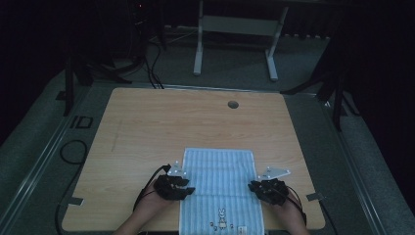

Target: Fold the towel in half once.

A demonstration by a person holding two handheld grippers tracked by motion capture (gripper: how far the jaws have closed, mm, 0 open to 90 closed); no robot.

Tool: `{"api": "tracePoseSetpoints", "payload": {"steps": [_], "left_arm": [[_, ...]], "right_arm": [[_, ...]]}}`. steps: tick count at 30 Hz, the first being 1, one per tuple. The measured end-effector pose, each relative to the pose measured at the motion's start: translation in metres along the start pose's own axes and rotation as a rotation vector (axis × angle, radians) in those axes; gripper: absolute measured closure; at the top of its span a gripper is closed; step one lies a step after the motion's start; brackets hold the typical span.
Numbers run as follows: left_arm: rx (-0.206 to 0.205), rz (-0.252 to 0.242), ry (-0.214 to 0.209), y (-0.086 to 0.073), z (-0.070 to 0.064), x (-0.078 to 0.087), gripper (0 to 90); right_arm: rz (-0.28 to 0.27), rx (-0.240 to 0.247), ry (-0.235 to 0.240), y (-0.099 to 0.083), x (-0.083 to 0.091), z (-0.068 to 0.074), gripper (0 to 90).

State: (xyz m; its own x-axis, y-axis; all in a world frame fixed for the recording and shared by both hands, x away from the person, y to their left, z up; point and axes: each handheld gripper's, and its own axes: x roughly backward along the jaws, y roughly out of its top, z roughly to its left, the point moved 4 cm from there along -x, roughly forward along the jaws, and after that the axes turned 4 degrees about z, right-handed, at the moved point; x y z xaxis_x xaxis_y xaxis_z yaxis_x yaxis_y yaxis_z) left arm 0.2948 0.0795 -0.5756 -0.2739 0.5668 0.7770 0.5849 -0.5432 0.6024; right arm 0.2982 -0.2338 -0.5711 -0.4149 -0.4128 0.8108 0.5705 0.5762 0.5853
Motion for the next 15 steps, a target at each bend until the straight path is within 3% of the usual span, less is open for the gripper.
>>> {"api": "tracePoseSetpoints", "payload": {"steps": [5, 9, 15], "left_arm": [[0.004, -0.004, -0.001, 0.005, 0.009, -0.003, 62.1], [0.005, -0.014, 0.029, 0.011, 0.018, -0.006, 62.1], [0.01, 0.001, 0.054, 0.022, 0.029, -0.01, 62.1]], "right_arm": [[0.0, 0.007, -0.001, 0.006, -0.005, -0.007, 77.8], [-0.002, -0.014, 0.005, 0.012, -0.009, -0.014, 77.8], [0.003, -0.003, -0.01, 0.025, -0.019, -0.025, 77.8]]}}
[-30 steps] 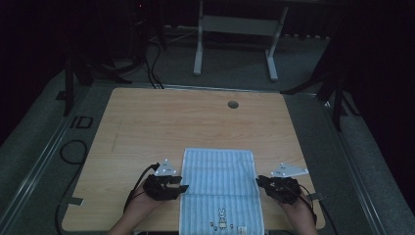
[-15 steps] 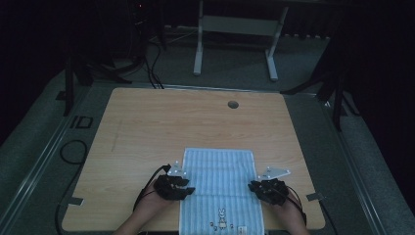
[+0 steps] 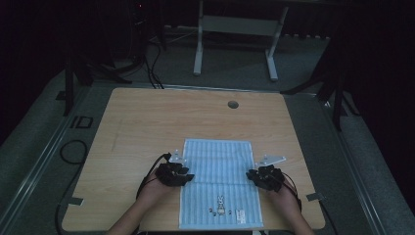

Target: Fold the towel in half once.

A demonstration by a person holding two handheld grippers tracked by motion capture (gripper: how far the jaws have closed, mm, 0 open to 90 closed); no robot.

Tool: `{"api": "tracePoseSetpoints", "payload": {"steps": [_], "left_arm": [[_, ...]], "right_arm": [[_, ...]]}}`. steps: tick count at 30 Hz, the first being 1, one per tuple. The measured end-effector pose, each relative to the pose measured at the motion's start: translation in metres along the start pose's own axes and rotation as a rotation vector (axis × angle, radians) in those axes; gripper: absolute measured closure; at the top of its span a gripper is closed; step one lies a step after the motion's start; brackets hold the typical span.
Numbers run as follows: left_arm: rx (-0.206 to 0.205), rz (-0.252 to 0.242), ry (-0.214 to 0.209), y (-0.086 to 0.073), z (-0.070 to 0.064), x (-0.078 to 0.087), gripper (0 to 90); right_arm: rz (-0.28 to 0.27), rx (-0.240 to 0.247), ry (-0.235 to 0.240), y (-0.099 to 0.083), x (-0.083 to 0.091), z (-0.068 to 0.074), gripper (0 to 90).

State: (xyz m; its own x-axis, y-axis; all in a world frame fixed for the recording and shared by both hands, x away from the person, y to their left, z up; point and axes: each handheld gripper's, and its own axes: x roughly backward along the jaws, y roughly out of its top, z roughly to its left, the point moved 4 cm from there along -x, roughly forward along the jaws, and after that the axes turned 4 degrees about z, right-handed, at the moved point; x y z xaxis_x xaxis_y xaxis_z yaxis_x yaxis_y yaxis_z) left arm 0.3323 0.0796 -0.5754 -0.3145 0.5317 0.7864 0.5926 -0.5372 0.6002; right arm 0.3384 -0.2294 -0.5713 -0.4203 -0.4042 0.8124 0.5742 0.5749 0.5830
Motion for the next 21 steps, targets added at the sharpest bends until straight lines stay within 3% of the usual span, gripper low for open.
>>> {"api": "tracePoseSetpoints", "payload": {"steps": [8, 13, 15, 17, 18, 21], "left_arm": [[0.0, 0.014, 0.027, 0.013, 0.013, -0.006, 62.2], [0.008, 0.026, 0.013, 0.013, 0.012, -0.004, 60.8], [0.01, 0.027, -0.004, 0.013, 0.011, -0.001, 59.6], [0.009, 0.018, 0.001, 0.014, 0.011, 0.002, 57.1], [0.025, -0.018, 0.008, 0.019, 0.016, 0.011, 57.1], [0.049, -0.048, 0.042, 0.032, 0.031, 0.021, 53.7]], "right_arm": [[-0.008, -0.028, 0.001, 0.013, -0.01, -0.016, 77.8], [-0.03, -0.04, -0.016, 0.013, -0.011, -0.016, 75.4], [-0.028, -0.06, 0.008, 0.013, -0.008, -0.015, 73.0], [-0.032, -0.056, 0.013, 0.015, -0.005, -0.014, 71.0], [-0.04, -0.05, 0.016, 0.018, -0.002, -0.015, 70.6], [-0.081, -0.058, -0.017, 0.041, 0.01, -0.029, 66.6]]}}
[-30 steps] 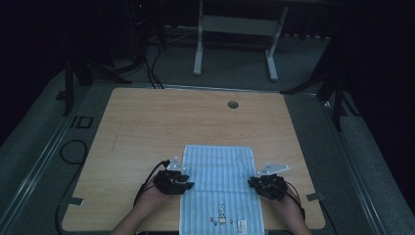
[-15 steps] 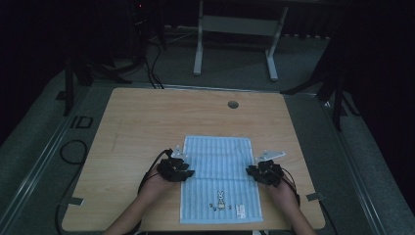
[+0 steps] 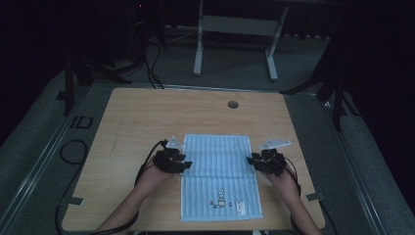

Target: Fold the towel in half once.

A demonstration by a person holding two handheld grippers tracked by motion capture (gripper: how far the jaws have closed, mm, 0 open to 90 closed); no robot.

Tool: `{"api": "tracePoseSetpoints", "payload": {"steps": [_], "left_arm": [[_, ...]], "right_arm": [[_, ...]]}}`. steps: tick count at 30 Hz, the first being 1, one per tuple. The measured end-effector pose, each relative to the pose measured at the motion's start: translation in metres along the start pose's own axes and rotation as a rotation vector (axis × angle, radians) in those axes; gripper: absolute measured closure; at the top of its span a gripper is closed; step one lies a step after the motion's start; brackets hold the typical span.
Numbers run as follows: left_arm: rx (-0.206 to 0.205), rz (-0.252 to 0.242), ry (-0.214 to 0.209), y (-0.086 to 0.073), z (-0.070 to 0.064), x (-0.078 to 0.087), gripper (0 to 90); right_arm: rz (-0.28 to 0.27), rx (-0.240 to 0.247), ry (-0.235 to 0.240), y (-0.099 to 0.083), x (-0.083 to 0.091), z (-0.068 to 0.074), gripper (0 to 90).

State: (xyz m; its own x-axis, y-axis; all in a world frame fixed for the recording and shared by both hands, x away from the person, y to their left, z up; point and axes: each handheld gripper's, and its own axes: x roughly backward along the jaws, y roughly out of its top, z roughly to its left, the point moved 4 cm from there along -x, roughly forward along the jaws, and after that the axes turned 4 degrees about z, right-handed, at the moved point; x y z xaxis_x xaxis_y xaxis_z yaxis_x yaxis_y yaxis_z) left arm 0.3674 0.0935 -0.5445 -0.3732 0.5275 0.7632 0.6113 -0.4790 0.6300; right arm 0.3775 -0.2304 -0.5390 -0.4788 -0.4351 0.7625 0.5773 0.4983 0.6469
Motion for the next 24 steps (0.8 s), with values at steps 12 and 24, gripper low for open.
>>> {"api": "tracePoseSetpoints", "payload": {"steps": [12, 24], "left_arm": [[0.126, 0.022, 0.073, 0.04, 0.061, -0.031, 46.0], [0.171, 0.016, 0.132, 0.05, 0.08, -0.063, 43.0]], "right_arm": [[0.034, -0.131, -0.11, 0.052, -0.045, -0.062, 58.1], [0.137, -0.167, -0.11, 0.049, -0.082, -0.066, 61.9]]}}
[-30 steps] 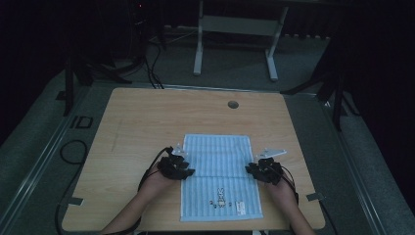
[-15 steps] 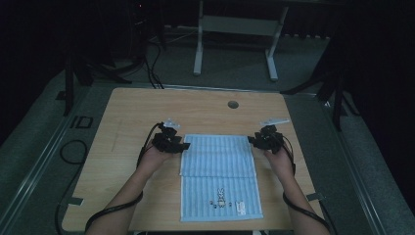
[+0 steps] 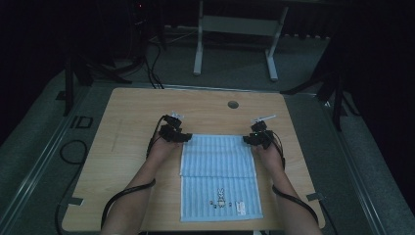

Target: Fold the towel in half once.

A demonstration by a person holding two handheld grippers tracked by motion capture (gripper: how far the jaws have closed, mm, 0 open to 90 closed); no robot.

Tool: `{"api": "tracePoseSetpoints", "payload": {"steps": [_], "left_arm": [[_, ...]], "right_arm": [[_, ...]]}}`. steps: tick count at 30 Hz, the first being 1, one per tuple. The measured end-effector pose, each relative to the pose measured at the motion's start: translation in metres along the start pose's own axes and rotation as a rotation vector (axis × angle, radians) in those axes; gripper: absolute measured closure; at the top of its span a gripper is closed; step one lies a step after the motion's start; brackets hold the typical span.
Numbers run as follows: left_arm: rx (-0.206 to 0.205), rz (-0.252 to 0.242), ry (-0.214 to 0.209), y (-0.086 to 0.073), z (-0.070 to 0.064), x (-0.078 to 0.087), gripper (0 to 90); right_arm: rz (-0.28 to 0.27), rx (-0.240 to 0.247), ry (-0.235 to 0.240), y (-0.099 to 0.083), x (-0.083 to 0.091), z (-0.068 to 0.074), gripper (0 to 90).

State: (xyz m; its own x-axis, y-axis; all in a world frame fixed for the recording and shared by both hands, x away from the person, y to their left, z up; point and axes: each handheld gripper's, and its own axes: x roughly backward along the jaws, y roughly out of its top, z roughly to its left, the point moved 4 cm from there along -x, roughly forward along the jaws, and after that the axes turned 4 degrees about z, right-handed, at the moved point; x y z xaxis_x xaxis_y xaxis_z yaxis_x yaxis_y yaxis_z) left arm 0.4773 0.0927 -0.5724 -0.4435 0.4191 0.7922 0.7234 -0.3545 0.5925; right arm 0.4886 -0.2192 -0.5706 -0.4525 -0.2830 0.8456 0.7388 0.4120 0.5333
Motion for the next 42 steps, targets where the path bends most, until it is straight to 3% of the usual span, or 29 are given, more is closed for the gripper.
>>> {"api": "tracePoseSetpoints", "payload": {"steps": [3, 7, 9, 10, 12, 15, 20, 28, 32, 36, 38, 39, 41, 42], "left_arm": [[-0.018, 0.012, 0.02, -0.001, -0.004, -0.006, 45.2], [-0.029, 0.016, 0.053, -0.001, -0.009, -0.006, 59.4], [-0.003, 0.016, -0.007, -0.003, -0.01, -0.005, 72.4], [-0.01, 0.023, -0.016, -0.003, -0.01, -0.005, 79.7], [-0.033, 0.042, -0.027, -0.004, -0.012, -0.004, 83.4], [-0.042, 0.025, -0.046, -0.002, -0.013, 0.003, 84.0], [-0.028, -0.051, -0.079, 0.015, -0.013, 0.029, 84.1], [-0.067, -0.136, -0.06, 0.042, -0.02, 0.078, 84.1], [-0.081, -0.187, -0.062, 0.056, -0.022, 0.108, 84.1], [-0.087, -0.279, -0.077, 0.07, -0.028, 0.14, 84.0], [-0.079, -0.328, -0.101, 0.071, -0.032, 0.152, 84.0], [-0.09, -0.328, -0.116, 0.069, -0.035, 0.156, 84.0], [-0.112, -0.325, -0.101, 0.062, -0.04, 0.159, 84.0], [-0.112, -0.325, -0.132, 0.056, -0.042, 0.161, 84.0]], "right_arm": [[0.005, 0.015, -0.006, 0.001, 0.0, 0.004, 68.4], [0.004, 0.027, 0.002, 0.001, 0.0, 0.008, 80.2], [0.01, 0.029, 0.001, 0.002, 0.0, 0.009, 81.9], [0.012, 0.028, 0.003, 0.002, -0.001, 0.01, 82.4], [0.023, 0.018, 0.03, 0.002, 0.0, 0.01, 83.2], [0.021, 0.029, 0.019, 0.003, 0.002, 0.011, 83.5], [-0.046, 0.018, 0.019, 0.019, 0.024, 0.006, 83.7], [-0.134, 0.049, 0.011, 0.045, 0.063, 0.007, 83.7], [-0.209, 0.068, 0.012, 0.062, 0.094, 0.008, 83.7], [-0.3, 0.089, 0.007, 0.083, 0.133, 0.012, 83.6], [-0.352, 0.095, 0.024, 0.088, 0.153, 0.015, 83.6], [-0.378, 0.094, 0.034, 0.088, 0.16, 0.016, 83.6], [-0.395, 0.105, 0.042, 0.085, 0.17, 0.019, 83.5], [-0.394, 0.115, 0.044, 0.082, 0.172, 0.02, 83.5]]}}
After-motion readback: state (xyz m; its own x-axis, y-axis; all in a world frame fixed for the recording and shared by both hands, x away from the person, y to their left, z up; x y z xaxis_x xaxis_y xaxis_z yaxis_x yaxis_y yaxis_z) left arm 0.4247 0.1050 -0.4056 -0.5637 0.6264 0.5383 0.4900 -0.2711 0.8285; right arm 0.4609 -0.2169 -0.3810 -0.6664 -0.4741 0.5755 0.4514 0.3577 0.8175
